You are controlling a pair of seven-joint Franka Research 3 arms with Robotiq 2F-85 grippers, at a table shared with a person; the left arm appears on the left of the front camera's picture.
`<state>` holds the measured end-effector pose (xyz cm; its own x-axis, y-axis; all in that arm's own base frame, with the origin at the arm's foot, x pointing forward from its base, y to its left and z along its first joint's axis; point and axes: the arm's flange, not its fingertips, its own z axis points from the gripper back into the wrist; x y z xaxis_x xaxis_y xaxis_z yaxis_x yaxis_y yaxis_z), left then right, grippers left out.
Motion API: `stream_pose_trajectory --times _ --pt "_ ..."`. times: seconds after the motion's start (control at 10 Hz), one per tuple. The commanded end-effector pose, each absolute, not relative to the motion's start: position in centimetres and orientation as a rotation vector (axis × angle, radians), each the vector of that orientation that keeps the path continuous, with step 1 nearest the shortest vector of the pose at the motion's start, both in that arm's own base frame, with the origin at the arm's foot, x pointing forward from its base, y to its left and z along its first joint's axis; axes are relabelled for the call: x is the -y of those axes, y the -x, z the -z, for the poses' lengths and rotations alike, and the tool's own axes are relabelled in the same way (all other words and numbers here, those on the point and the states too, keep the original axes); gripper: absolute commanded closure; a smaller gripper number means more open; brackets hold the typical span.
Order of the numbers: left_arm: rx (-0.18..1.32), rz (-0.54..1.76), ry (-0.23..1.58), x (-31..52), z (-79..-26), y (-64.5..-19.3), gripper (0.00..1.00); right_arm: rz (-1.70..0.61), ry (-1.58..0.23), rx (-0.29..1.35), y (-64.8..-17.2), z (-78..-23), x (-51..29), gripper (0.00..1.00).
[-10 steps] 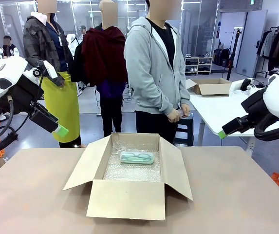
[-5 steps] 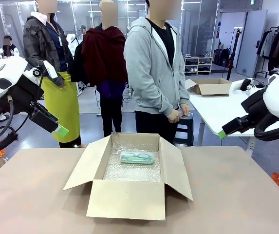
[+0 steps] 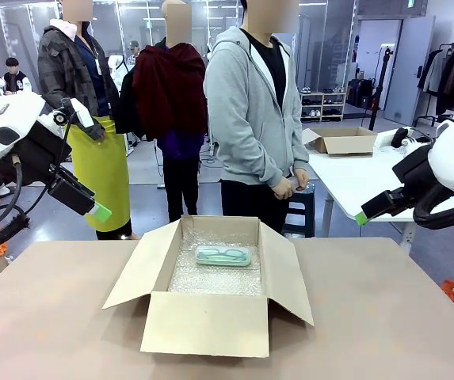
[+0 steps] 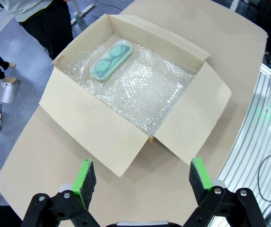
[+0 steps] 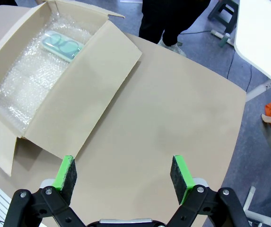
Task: Pack the glasses set securely to prepare it for shipping.
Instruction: Put the Glasses case from the right side of the table into the Package Box.
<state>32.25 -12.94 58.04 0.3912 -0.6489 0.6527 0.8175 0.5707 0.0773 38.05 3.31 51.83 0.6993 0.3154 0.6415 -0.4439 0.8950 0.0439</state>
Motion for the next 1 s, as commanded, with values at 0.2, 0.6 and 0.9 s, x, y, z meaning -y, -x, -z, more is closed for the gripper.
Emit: stream_pose_trajectory --times 0.2,0.6,0.9 --pt "0.705 0.945 0.274 12.86 -58.19 -32.28 0.00 -0.425 -0.199 0.678 -38.08 -51.80 -3.44 0.00" --pt "0.705 0.945 0.274 12.86 -58.19 -32.28 0.00 -0.425 -0.199 0.678 -38.08 -51.80 -3.44 0.00" --pt "0.705 0.945 0.274 12.86 -58.19 -32.28 0.00 -0.425 -0.199 0.678 -38.08 -51.80 -3.44 0.00"
